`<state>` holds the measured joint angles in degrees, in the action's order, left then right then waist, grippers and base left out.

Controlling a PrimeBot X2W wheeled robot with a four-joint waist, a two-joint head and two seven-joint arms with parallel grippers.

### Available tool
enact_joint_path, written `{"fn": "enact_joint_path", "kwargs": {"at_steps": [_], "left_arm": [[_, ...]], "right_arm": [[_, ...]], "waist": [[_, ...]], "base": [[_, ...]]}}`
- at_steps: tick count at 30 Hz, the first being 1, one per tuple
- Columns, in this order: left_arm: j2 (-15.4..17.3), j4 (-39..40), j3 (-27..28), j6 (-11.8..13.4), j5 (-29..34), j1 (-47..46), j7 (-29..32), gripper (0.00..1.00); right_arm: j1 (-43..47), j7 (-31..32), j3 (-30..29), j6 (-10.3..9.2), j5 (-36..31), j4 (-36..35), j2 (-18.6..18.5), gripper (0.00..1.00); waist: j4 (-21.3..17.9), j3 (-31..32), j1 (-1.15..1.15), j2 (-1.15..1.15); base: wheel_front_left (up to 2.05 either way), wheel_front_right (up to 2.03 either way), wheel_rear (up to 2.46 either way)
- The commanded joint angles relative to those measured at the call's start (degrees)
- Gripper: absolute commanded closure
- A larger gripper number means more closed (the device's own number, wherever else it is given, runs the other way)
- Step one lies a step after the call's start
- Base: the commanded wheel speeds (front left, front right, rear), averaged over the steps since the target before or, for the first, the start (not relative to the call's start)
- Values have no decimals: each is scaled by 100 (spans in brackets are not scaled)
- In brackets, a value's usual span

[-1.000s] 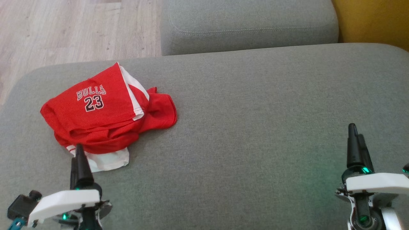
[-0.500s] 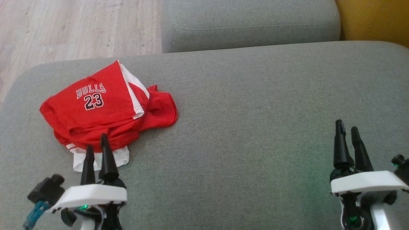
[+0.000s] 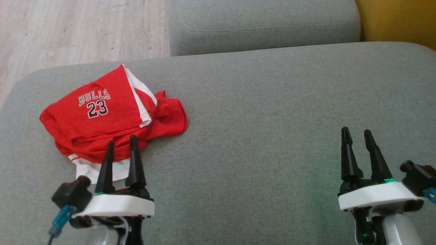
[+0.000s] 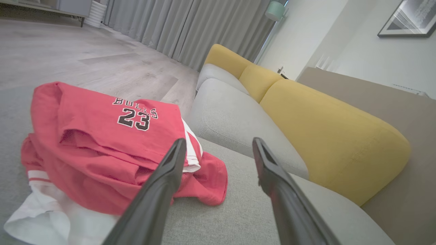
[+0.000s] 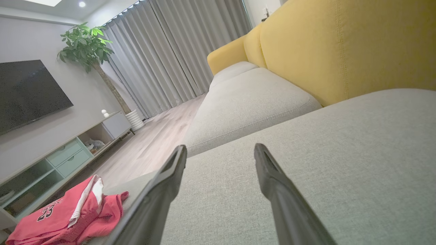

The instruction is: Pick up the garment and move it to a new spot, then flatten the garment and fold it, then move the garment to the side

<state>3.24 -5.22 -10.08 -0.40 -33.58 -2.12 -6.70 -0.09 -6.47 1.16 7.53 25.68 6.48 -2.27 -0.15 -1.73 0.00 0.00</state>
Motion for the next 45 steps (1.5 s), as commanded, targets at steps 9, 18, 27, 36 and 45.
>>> {"fn": "enact_joint_path", "kwargs": {"at_steps": [9, 18, 27, 36, 45], "left_arm": [[313, 130, -460, 242, 1034, -410, -221, 0], [548, -83, -991, 640, 1814, -605, -356, 0], [795, -365, -1548, 982, 2487, -783, -507, 0], [576, -315, -1540, 1088, 2217, -747, -658, 0], [336, -343, -1063, 765, 2183, -488, -810, 0]], "right_arm": [[-245, -241, 171, -3, -1052, -307, -48, 0], [-257, -377, 174, -3, -1831, -297, -51, 0], [-245, -529, 265, -4, -2733, -334, -54, 0], [-227, -681, 397, -4, -3255, -500, -57, 0], [-79, -833, 330, -4, -2209, -597, -60, 0]], "waist": [[-25, -10, 0, 0], [-22, -13, 0, 0], [-9, 21, 0, 0], [-23, 45, 0, 0], [-37, 36, 0, 0]], "base": [[0, 0, 0], [0, 0, 0], [0, 0, 0], [0, 0, 0], [0, 0, 0]]}}
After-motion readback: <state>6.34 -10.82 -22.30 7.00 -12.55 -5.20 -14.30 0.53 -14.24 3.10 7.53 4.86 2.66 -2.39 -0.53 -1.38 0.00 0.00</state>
